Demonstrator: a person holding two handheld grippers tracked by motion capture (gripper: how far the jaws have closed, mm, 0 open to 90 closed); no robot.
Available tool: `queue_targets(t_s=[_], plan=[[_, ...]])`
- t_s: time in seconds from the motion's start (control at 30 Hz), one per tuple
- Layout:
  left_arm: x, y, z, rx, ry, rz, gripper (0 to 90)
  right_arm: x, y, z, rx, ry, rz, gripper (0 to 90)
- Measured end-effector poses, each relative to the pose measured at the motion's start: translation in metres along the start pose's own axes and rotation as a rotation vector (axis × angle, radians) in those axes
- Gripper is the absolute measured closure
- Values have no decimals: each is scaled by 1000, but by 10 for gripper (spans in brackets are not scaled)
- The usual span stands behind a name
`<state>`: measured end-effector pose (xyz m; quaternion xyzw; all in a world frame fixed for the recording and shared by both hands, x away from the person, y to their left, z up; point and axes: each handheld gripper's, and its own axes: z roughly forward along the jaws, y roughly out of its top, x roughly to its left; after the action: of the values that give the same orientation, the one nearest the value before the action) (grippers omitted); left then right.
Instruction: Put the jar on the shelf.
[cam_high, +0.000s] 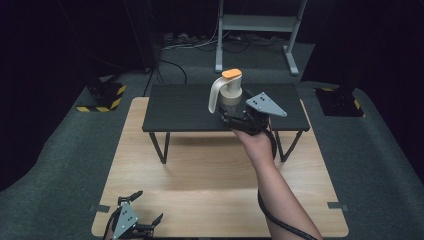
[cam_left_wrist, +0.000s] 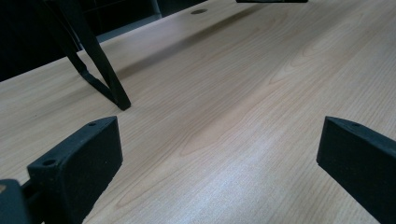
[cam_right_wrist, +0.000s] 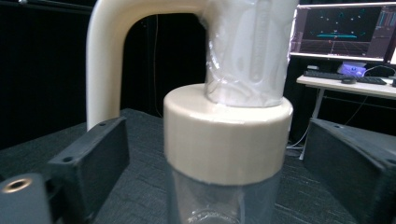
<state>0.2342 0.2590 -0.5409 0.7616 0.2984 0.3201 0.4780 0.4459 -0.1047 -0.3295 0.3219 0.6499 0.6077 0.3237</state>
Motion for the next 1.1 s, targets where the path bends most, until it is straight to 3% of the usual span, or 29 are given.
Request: queue_targets(t_s=[0.13, 1.1], plan=[[0, 0, 0, 1, -2, 0, 7, 3, -2, -6, -2, 6, -10, 0], [-1, 1, 2, 21, -4, 11, 6, 13, -12, -59, 17, 16, -49, 0]])
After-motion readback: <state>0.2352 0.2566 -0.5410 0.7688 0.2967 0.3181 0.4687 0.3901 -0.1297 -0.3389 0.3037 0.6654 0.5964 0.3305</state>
